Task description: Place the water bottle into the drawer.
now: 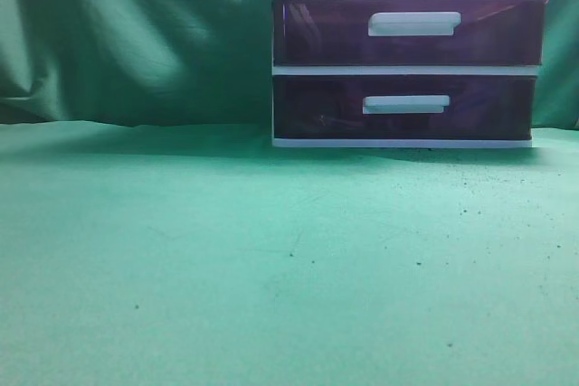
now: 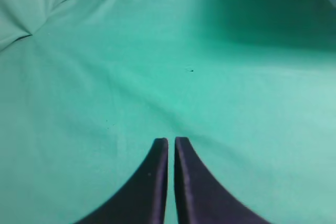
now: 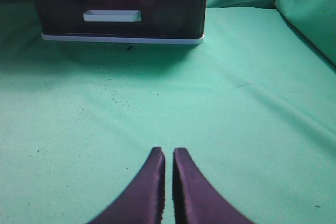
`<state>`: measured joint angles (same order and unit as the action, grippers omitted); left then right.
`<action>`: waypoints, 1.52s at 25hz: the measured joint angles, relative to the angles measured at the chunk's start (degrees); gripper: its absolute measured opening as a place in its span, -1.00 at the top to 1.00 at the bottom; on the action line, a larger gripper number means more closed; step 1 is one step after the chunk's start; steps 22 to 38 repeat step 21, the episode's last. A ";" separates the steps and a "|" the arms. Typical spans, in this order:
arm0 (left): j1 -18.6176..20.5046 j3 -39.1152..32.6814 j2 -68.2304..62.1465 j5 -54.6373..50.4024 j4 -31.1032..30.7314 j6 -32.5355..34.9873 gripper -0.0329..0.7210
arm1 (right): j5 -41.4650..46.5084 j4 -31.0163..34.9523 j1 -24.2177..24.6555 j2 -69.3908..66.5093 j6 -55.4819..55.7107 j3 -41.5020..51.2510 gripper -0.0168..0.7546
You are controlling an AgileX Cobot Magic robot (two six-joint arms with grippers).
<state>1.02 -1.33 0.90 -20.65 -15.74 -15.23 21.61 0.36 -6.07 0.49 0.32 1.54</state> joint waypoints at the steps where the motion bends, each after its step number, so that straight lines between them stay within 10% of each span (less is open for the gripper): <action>1: 0.00 0.00 0.00 0.00 1.53 2.62 0.91 | 0.00 0.00 0.00 0.00 0.00 0.00 0.96; 9: 0.00 0.10 0.00 0.11 15.01 19.36 0.91 | 0.00 0.00 0.00 0.00 0.00 0.00 0.96; 38: 0.00 0.10 0.00 0.19 18.72 19.91 0.91 | 0.00 0.00 0.00 0.00 0.00 0.00 0.83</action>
